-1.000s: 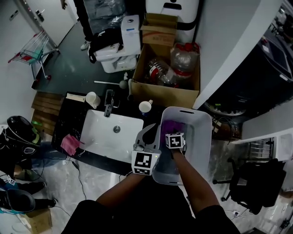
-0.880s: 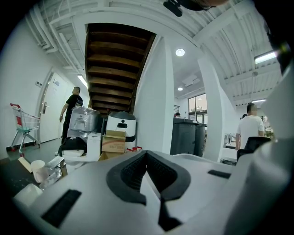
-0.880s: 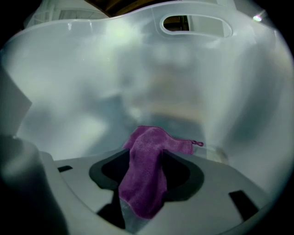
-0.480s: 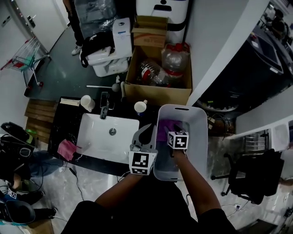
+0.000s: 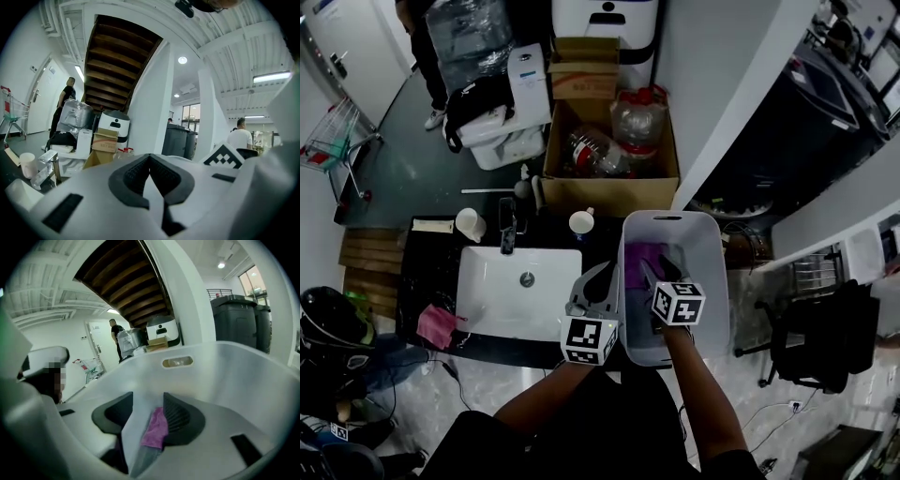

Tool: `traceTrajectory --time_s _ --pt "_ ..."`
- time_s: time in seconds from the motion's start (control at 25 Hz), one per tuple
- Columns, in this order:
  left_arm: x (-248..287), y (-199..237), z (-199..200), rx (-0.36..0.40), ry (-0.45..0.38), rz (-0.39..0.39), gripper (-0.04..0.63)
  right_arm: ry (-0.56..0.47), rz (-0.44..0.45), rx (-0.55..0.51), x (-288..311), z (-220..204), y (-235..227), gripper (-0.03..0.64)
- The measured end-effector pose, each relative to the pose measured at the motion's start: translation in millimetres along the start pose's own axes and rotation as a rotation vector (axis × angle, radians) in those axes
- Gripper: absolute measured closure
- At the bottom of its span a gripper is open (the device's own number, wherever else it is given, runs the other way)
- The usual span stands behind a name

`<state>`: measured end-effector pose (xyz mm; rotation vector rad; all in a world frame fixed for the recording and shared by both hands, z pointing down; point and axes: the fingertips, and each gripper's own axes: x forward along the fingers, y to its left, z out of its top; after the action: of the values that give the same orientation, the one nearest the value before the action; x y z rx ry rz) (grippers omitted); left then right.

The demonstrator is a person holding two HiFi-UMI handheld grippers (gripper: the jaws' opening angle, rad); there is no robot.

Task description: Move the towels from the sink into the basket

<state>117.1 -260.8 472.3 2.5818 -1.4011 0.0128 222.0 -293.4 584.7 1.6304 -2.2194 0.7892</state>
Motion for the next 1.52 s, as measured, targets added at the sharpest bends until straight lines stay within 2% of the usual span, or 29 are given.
traceTrajectory --time_s 0.16,0.28,0.4,0.48,0.6,0.72,1.04,1.32,1.52 --pt "-6 -3 0 0.006 -0.011 0.006 0.592 -0.094 0.014 -0.018 -29 22 17 0.434" --pt "-13 -15 1 0.031 -0.015 0.02 0.592 -0.161 0.034 -0.073 -56 37 28 0.477" --pt "-21 -25 5 0.062 -0.012 0.067 0.592 -0.237 0.043 -0.131 -87 49 34 0.543" --pt "-28 -31 7 0.049 -0.029 0.098 0.592 -0.267 0.055 -0.148 -107 49 35 0.579" --pt "-39 -48 13 0.022 -0.074 0.13 0.592 -0.276 0.086 -0.178 -132 44 34 0.589" --pt "-47 -71 16 0.041 -0.104 0.145 0.592 -0.296 0.106 -0.215 -151 42 31 0.589" --pt "-50 -132 7 0.084 -0.102 0.114 0.592 -0.334 0.112 -0.216 -184 36 6 0.597" --pt "-53 -157 4 0.11 -0.105 0.12 0.592 -0.37 0.135 -0.265 -206 29 7 0.597" --pt "-58 -175 6 0.106 -0.118 0.086 0.592 -0.365 0.141 -0.278 -214 21 4 0.597"
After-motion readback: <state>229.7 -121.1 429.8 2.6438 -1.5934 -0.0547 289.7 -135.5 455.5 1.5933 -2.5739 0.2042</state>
